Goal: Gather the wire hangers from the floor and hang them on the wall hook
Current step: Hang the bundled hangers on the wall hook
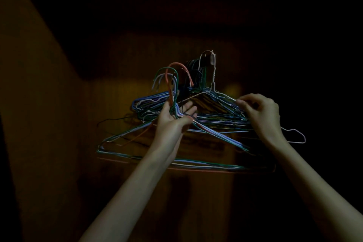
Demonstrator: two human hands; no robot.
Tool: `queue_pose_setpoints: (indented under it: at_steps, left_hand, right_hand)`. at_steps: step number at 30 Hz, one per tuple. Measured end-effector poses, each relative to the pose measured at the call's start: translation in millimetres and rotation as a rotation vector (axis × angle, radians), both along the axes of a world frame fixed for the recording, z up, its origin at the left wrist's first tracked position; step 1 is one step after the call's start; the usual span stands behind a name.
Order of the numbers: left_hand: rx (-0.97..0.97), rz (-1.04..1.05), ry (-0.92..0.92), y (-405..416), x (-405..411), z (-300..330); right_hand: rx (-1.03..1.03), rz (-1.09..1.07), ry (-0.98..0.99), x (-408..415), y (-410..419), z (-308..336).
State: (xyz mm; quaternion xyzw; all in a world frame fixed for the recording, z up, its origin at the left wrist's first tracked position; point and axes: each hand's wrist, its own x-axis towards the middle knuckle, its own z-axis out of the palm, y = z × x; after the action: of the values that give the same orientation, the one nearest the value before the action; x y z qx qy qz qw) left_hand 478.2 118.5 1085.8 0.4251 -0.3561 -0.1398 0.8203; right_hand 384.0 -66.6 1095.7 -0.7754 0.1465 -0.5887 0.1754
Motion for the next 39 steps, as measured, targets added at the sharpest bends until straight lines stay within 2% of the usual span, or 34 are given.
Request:
queue_pose_setpoints:
  at_steps: [10, 22, 33, 39]
  left_hand:
    - [-0.005, 0.02, -0.021, -14, 17, 5]
    - [-0.011, 0.061, -0.03, -20, 36, 4]
    - [-0.013, 0.064, 0.001, -27, 44, 0]
    - [0.006, 0.073, -0.001, -24, 42, -3]
  right_hand:
    - [0.056, -0.039, -0.047, 39, -31, 14]
    - [0.169, 0.117, 0.002, 91, -49, 21]
    - [0.188, 0.056, 0.151, 104, -57, 10]
    - [0.172, -0.024, 0.111, 103, -51, 2]
